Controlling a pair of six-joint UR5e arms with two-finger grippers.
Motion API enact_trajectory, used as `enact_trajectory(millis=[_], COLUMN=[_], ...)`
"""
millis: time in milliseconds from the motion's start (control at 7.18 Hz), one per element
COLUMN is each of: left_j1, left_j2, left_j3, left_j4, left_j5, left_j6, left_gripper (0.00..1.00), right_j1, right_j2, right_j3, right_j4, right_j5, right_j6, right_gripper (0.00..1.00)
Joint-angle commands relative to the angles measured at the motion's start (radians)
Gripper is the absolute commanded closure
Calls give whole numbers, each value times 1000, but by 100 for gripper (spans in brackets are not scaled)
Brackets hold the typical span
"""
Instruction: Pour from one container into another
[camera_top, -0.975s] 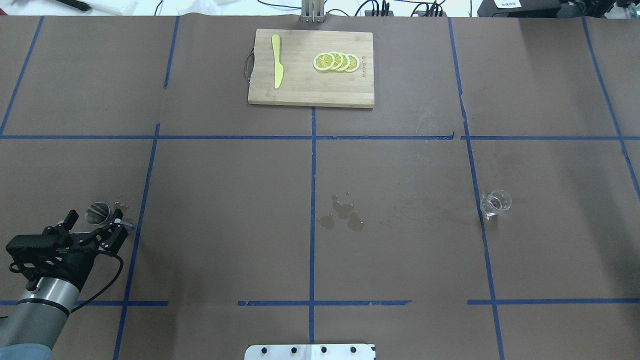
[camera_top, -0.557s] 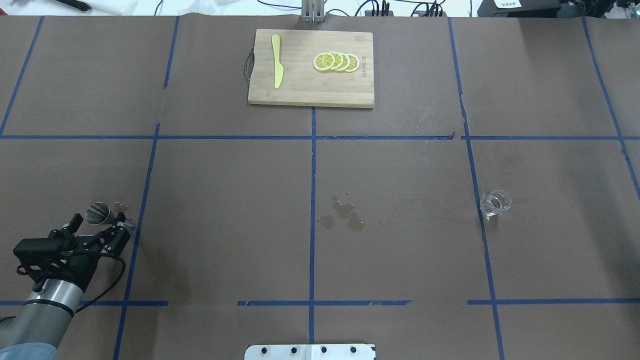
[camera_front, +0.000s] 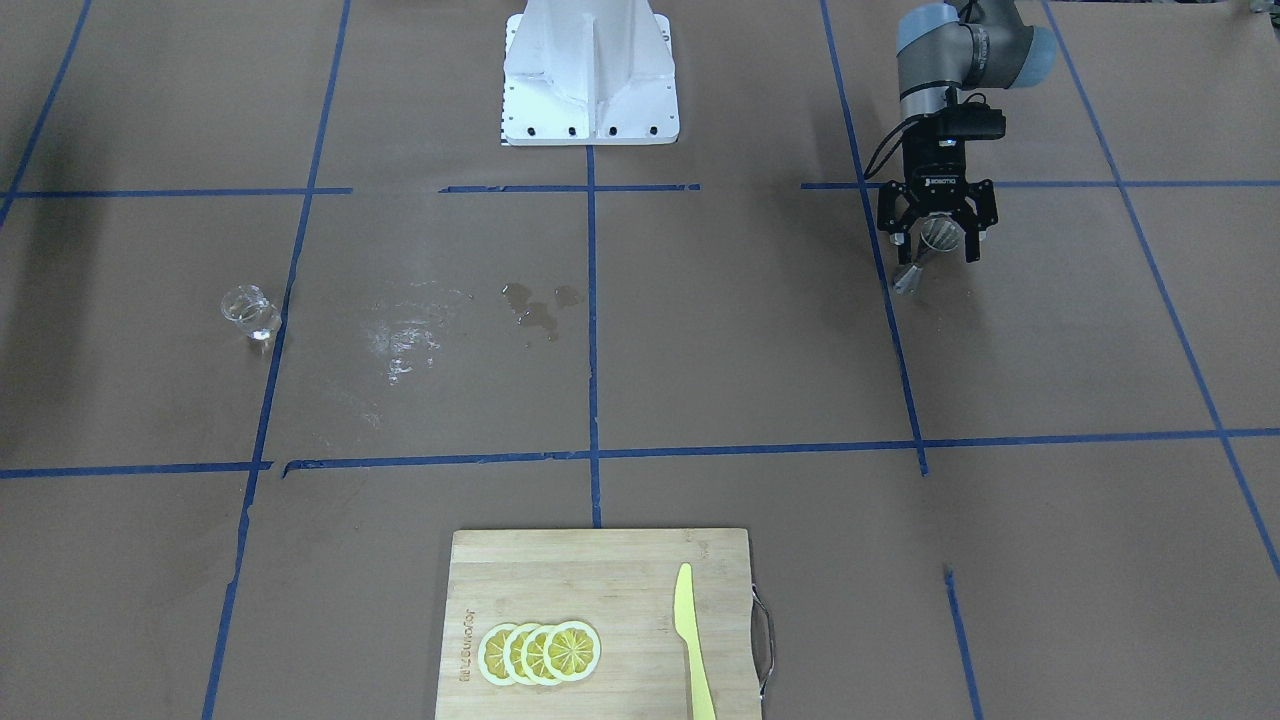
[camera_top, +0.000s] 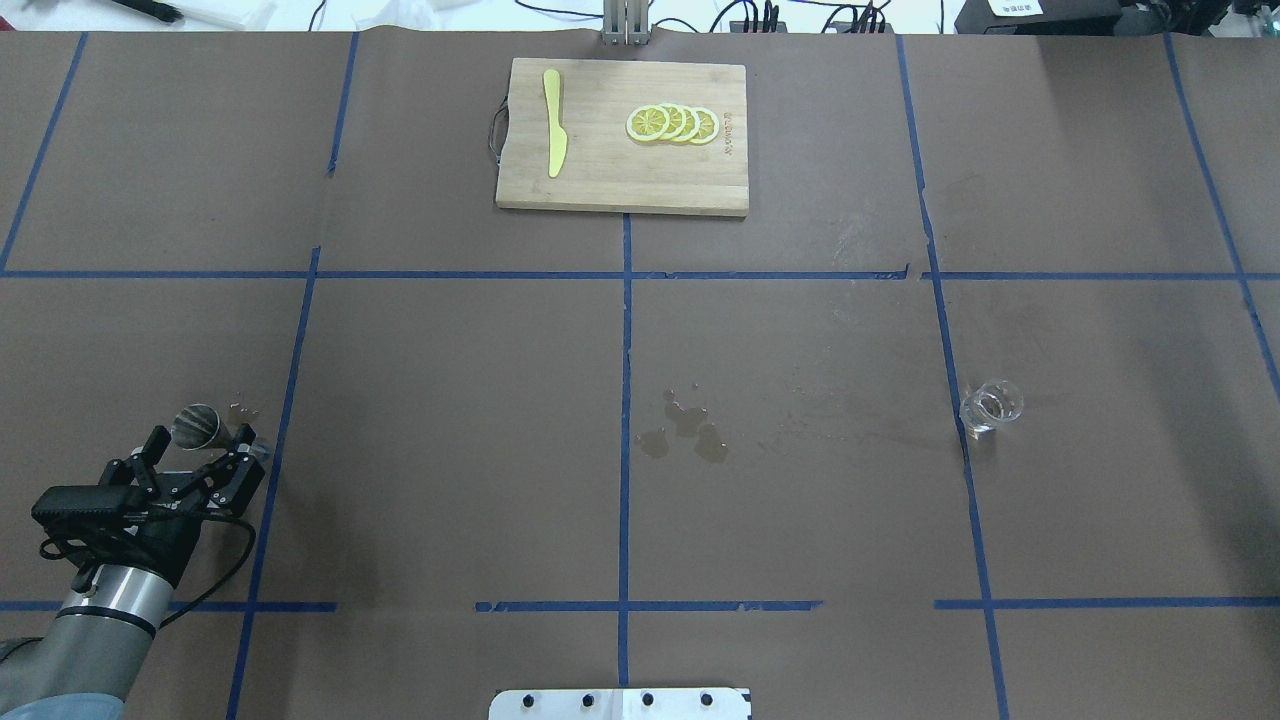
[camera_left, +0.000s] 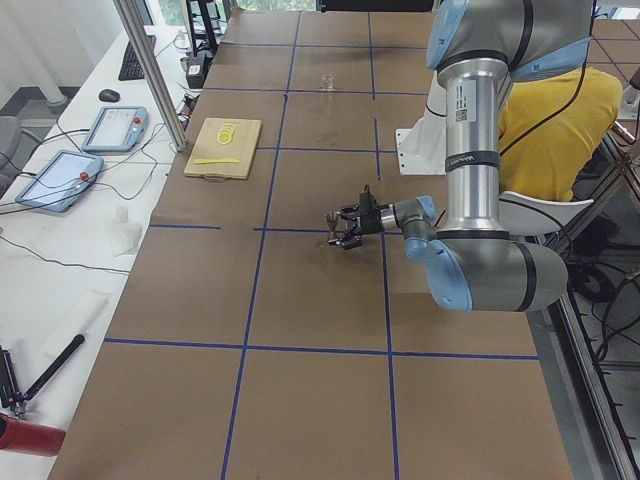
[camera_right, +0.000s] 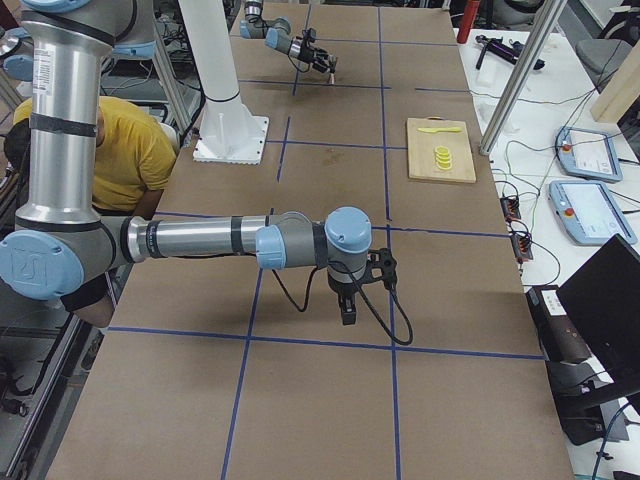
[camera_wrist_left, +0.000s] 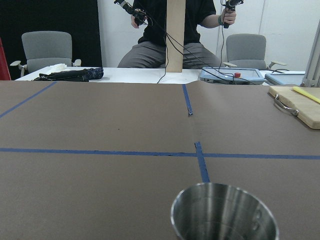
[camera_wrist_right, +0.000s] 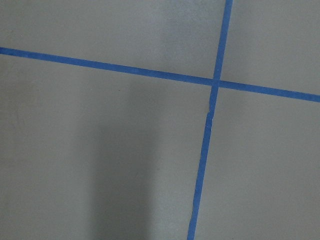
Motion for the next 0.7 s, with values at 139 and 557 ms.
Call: enact_trajectory(millis=[139,557], left_j1=[12,15], left_j2=[-49,-53], left_j3=[62,83], left_j4=[-7,-37], left_j5=[42,79], left_j6=[0,0], left_gripper=[2,10], right_j1=[0,0], right_j2=[-1,-1], right_j3=[-8,-8], right_j4=[0,0], right_j5=[-2,-2], right_j6=[0,-2], right_gripper=[0,0])
